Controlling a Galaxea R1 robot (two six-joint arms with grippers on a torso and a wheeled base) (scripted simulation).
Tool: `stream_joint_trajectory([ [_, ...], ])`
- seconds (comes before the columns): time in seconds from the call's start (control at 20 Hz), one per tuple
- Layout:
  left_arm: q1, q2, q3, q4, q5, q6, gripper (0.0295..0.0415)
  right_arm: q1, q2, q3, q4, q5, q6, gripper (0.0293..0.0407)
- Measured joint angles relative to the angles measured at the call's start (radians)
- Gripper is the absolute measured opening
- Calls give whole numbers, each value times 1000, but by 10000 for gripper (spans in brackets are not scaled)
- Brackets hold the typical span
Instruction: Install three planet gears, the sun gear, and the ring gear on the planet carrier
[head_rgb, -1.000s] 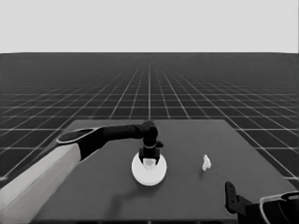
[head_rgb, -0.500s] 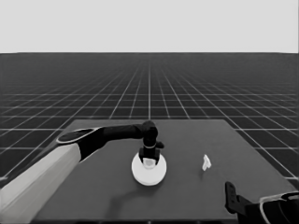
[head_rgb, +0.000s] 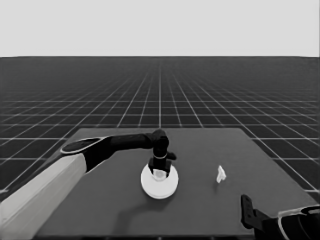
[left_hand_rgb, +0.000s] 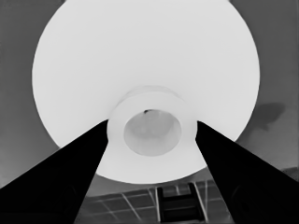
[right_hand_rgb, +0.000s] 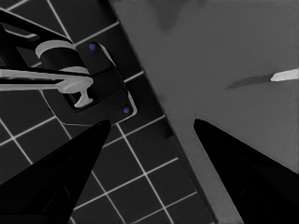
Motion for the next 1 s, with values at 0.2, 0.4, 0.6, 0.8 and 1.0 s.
stream_joint_trajectory([
  [0.2,0,0,0,0,0,35,351,0,0,0,0,0,0,385],
  [0.4,0,0,0,0,0,70,351,0,0,0,0,0,0,385],
  [0.6,0,0,0,0,0,105,351,0,0,0,0,0,0,385],
  [0.8,0,0,0,0,0,140,351,0,0,0,0,0,0,385],
  [1.0,0,0,0,0,0,175,351,0,0,0,0,0,0,385],
])
